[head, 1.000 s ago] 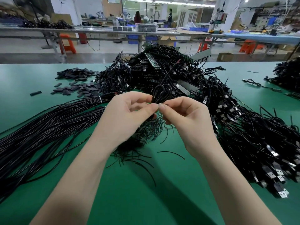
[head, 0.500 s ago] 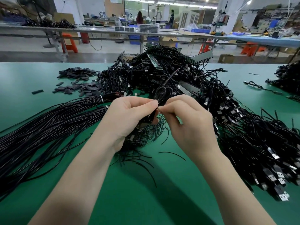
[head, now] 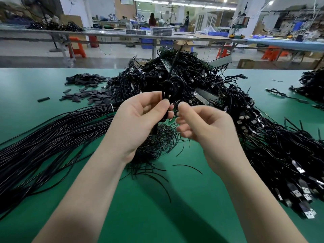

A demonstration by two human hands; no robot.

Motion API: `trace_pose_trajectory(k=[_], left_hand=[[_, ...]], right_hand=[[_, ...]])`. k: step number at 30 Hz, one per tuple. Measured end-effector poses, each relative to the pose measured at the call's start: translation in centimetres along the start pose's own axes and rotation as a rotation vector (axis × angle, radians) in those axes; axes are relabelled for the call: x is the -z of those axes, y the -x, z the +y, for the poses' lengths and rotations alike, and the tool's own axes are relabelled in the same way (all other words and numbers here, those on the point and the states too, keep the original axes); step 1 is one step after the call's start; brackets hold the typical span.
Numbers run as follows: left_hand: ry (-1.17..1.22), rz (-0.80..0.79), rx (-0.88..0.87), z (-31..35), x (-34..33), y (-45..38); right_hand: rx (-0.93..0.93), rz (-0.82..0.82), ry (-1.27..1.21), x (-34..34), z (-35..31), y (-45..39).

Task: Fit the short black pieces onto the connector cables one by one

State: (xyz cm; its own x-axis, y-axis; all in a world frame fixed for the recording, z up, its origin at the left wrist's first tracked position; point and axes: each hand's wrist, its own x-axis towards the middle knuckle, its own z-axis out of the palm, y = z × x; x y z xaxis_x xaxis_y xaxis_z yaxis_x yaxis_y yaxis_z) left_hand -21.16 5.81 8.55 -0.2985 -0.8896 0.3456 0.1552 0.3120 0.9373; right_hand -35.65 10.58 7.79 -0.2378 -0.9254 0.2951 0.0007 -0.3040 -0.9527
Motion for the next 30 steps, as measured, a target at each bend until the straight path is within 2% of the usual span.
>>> trace_pose_trajectory(k=[3,7,15,19,22,27,30], left_hand=[[-0.154,-0.022,-0.147,-0.3,-0.1,0.0],[-0.17,-0.043,-0.174,-0.3,-0.1,0.0],[-0.183,-0.033,-0.091,-0.3,-0.1,0.0],[-0.27,0.008,-0.082,-0.2,-0.1,0.1],[-0.302,0.019,-0.099,0.1,-0.2,0.2],[-0.325,0.087,-0.06,0.4,-0.4,0.4],[-0.242,0.075,0.058,0.5,-0.4,0.4]], right_hand=[[-0.148,-0.055,-0.124,-0.2,0.2,0.0],[-0.224,-0.057,-0.248,-0.1,0.2,-0.1],[-0.117,-0.038,-0.17,0.0,0.4,-0.2],[-0.028,0.043,-0.142,-0.3,0.9,-0.2],[0.117,0.077,0.003,-0.4,0.9,-0.1],[0.682,0.269,0.559,-0.5,2.3,-0.1],[0.899,0.354,0.644,-0.4,3.3,-0.2]])
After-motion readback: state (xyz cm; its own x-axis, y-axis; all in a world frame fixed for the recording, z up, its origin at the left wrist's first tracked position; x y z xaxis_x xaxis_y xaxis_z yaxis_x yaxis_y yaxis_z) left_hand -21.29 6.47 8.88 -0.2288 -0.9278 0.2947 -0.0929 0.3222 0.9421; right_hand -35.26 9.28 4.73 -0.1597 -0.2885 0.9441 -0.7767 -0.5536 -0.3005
